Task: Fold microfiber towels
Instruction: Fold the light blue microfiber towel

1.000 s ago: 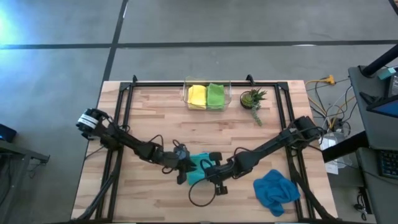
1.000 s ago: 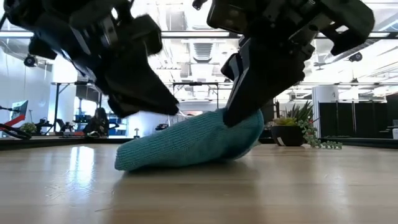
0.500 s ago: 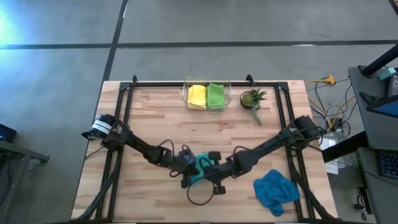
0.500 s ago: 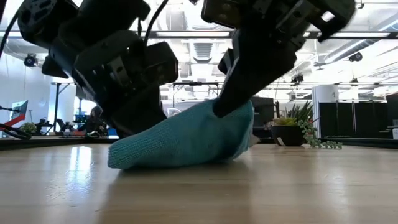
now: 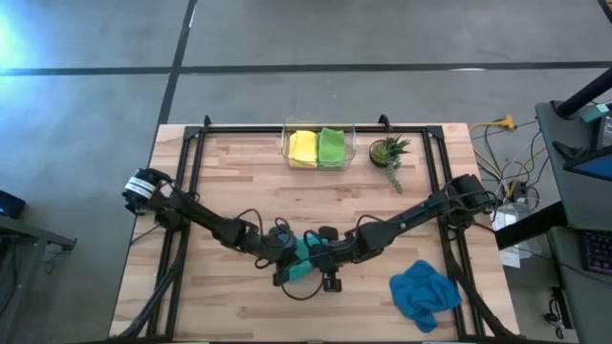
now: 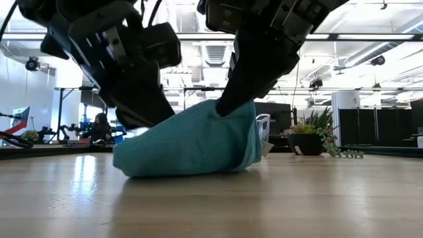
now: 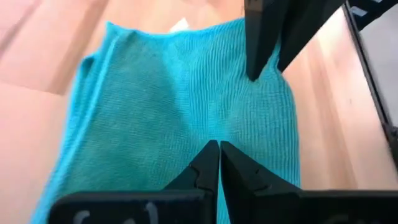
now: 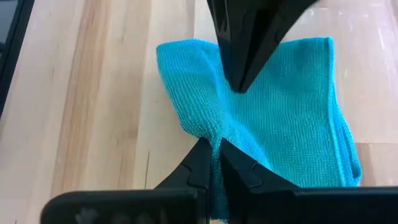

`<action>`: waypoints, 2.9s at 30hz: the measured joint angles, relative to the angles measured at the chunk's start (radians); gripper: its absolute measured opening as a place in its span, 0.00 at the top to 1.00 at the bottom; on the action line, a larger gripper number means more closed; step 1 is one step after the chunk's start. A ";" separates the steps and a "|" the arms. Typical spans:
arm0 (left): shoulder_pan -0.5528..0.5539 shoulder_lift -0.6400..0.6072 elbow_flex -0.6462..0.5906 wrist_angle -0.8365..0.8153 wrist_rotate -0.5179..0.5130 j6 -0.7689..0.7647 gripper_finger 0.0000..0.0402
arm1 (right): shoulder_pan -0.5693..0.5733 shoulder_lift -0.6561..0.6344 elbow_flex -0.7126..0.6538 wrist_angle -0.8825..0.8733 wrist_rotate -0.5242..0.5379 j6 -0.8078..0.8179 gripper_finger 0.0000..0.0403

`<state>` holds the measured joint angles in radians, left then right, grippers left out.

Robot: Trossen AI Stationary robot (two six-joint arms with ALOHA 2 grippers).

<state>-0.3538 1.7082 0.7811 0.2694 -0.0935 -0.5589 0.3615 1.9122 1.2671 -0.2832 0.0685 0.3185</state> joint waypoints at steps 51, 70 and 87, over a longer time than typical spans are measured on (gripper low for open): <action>0.009 -0.055 -0.002 -0.306 -0.057 0.068 1.00 | -0.138 -0.021 0.027 -0.035 -0.076 0.014 0.97; 0.014 -0.095 0.001 -0.300 -0.077 0.101 1.00 | -0.187 -0.021 0.027 -0.077 -0.148 -0.004 0.97; 0.014 -0.115 0.001 -0.305 -0.084 0.096 1.00 | -0.231 -0.021 0.027 -0.080 -0.225 -0.004 0.97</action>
<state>-0.3397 1.5936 0.7822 -0.0352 -0.1777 -0.4633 0.1309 1.8912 1.2938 -0.3630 -0.1561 0.3141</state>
